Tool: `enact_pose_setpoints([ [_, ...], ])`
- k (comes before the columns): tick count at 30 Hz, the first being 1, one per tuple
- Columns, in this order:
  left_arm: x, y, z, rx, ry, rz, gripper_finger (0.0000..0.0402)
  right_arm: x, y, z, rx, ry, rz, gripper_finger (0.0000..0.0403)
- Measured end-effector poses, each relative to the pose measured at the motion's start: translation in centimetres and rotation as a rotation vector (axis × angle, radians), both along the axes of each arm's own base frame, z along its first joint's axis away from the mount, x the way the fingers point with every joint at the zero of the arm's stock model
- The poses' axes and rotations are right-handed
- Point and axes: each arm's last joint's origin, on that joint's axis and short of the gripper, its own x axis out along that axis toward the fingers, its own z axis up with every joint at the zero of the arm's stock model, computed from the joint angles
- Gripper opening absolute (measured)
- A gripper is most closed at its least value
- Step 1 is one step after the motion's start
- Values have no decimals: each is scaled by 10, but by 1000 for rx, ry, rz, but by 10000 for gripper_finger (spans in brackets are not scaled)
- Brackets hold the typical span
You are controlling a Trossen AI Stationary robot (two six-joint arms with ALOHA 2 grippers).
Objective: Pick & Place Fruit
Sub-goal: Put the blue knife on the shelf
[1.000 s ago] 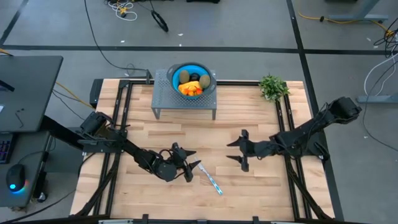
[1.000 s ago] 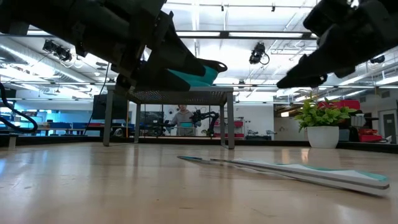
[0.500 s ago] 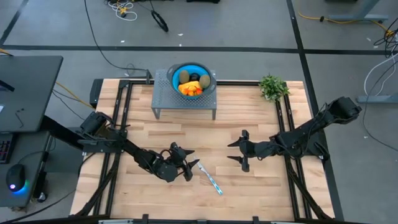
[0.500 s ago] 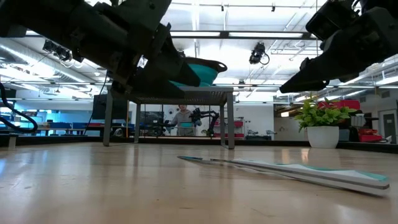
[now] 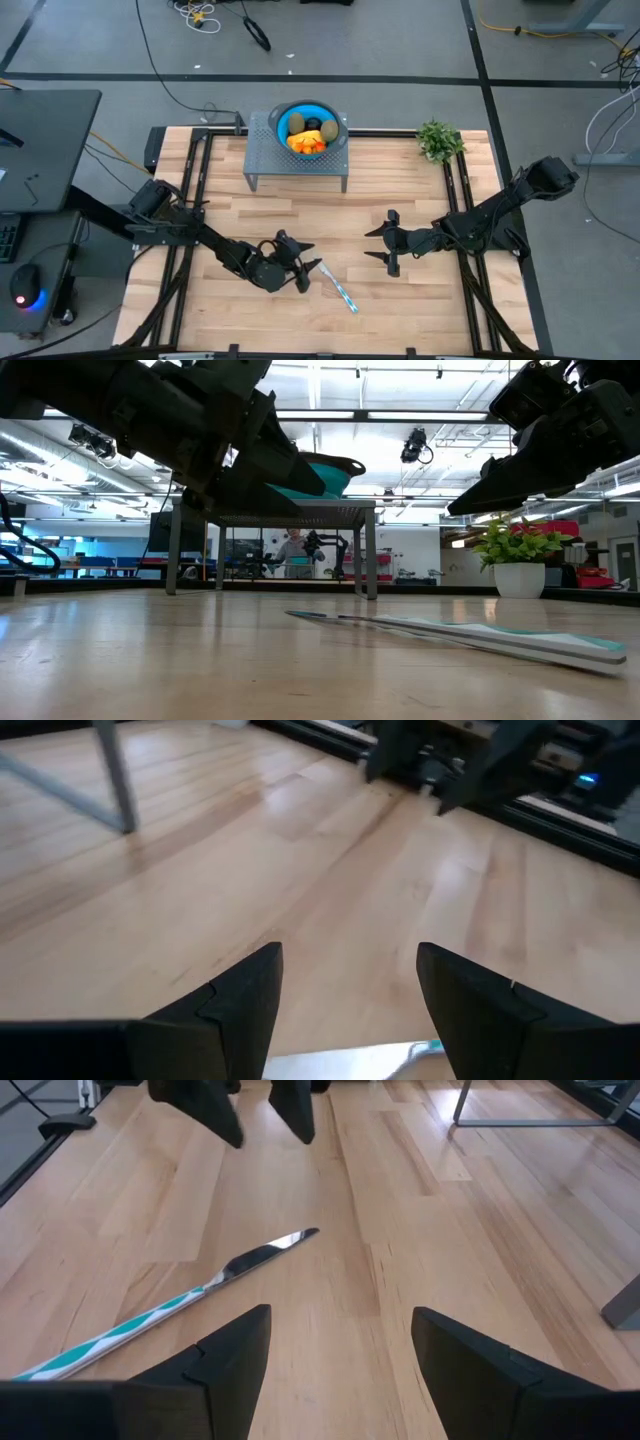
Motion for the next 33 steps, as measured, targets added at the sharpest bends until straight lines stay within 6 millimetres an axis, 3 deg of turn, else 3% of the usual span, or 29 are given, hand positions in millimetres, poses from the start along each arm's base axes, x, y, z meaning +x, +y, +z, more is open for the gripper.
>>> enact_pose_setpoints([
  [3,6,-4,-2,4,-42,-46,240,0,0,0,0,0,0,254],
  [11,33,-18,-30,91,-102,-191,240,0,0,0,0,1,0,254],
  [20,47,-32,-5,176,-144,-294,240,0,0,0,3,2,0,254],
  [23,48,-35,-4,190,-121,-307,240,0,0,0,5,2,0,254],
  [33,61,-40,5,50,-95,-268,240,0,0,0,5,0,1,254],
])
